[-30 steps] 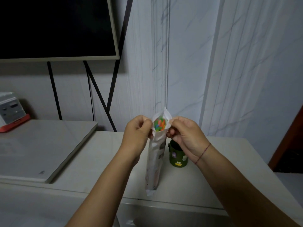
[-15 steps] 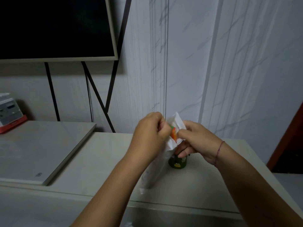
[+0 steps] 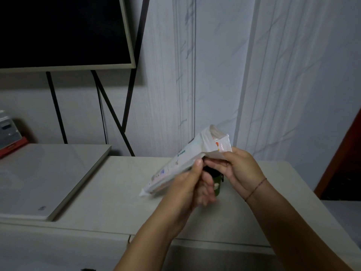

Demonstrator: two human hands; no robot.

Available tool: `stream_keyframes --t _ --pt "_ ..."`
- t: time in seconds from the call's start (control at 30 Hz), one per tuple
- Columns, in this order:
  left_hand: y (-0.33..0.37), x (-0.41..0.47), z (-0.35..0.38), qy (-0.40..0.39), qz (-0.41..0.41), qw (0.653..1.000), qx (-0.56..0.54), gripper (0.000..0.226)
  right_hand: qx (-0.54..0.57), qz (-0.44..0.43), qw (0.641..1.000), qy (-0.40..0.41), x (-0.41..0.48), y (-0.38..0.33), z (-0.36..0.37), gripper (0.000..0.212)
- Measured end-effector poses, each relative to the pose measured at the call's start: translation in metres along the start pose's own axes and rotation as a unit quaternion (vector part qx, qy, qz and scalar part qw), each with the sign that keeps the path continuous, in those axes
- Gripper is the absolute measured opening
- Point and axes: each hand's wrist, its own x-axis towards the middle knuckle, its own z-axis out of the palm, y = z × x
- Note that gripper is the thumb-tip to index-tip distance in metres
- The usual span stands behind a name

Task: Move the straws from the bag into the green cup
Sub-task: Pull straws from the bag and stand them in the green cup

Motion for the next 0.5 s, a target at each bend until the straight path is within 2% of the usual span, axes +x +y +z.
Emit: stream_keyframes --t 0.07,0.13,0.2,0.3,0.4,0.5 --pt "-0.015 0.004 0.000 -0.037 -0.093 0.994 -0.041 0.063 0.025 -0.016 1.000 -0.004 0.001 0.004 -0.002 0.016" --pt "-0.026 0.014 -0.005 -0.020 -0.137 0.980 -0.144 0.079 0.042 -0.019 0.999 -0.011 0.003 0.008 -0.005 0.017" --pt "-0.031 0.024 -0.011 0.023 -0.117 0.954 -0.275 0.082 0.040 -0.015 0.999 -0.017 0.005 0.014 -0.009 0.019" --pt "-0.032 0.040 -0.024 0.086 -0.049 0.914 -0.392 0.072 0.008 -0.003 1.000 -0.022 0.007 0.024 -0.016 0.020" --pt "-0.034 0.052 -0.032 0.132 -0.019 0.884 -0.448 0.063 -0.044 0.008 0.999 -0.005 0.011 0.035 -0.022 0.019" --pt "-0.034 0.063 -0.037 0.146 0.014 0.889 -0.435 0.048 -0.081 0.005 0.996 0.020 0.018 0.041 -0.028 0.022"
